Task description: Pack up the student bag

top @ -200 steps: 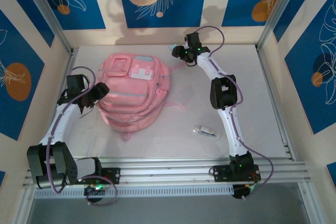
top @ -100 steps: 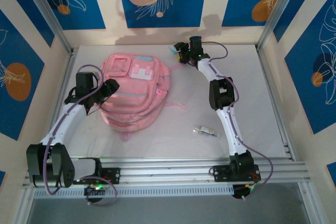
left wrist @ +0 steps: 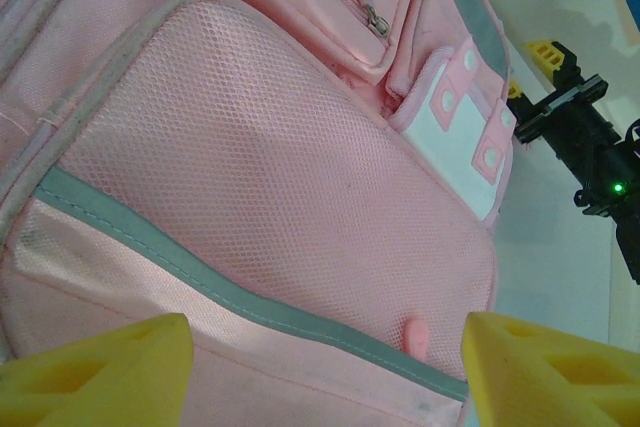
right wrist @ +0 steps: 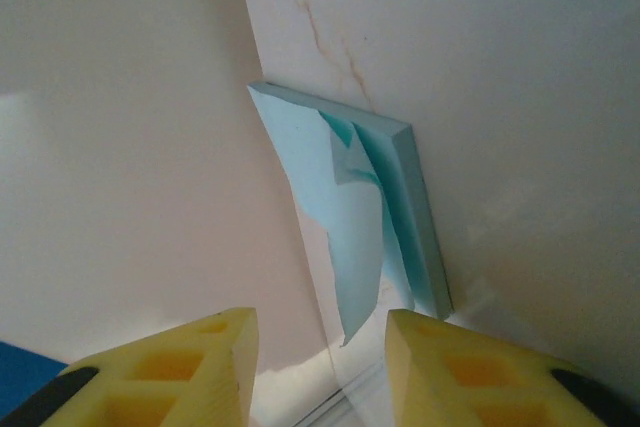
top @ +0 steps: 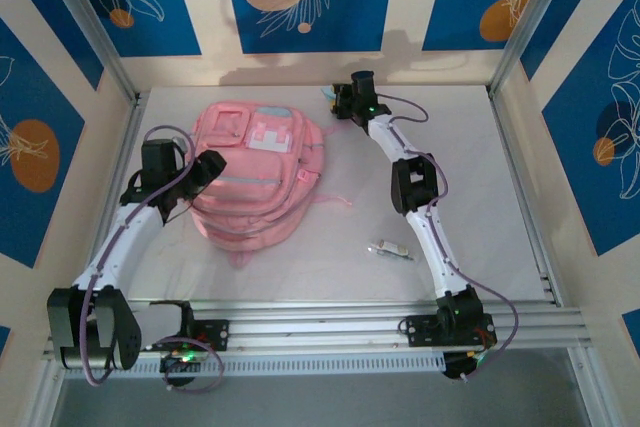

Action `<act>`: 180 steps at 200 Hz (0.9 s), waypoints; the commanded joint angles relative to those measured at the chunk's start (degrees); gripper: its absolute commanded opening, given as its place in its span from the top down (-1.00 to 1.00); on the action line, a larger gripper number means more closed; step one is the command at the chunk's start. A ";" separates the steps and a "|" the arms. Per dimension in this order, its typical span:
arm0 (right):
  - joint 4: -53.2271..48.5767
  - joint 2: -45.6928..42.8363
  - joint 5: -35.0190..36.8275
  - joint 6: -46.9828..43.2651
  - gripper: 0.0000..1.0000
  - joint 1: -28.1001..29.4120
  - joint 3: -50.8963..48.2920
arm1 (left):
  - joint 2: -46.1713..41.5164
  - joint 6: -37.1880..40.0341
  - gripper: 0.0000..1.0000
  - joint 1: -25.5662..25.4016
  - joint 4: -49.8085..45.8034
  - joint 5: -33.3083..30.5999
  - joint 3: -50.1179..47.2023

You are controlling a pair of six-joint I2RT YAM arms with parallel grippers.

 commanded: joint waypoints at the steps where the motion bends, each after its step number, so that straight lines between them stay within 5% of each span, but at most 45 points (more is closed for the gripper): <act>1: -8.89 2.73 -0.54 3.20 0.23 0.38 0.16 | -1.18 -1.10 -0.41 -0.52 0.46 0.33 -0.97; 27: -9.62 3.13 -1.15 2.16 0.40 0.05 -0.05 | -1.47 -1.47 -0.42 -0.52 0.49 0.75 -1.18; 42: -9.07 3.22 -1.26 1.15 1.00 -0.16 -0.07 | -2.15 -1.47 -0.42 -0.52 0.00 0.35 -1.17; 98: -4.40 -1.89 -4.79 -7.08 1.00 -1.59 -3.54 | -4.01 -0.68 -0.44 -0.52 -1.41 -1.55 -1.34; 180: 21.93 -33.95 -13.01 -18.58 1.00 -5.28 -57.19 | -2.89 -1.43 -0.44 -0.94 2.18 -0.67 -2.15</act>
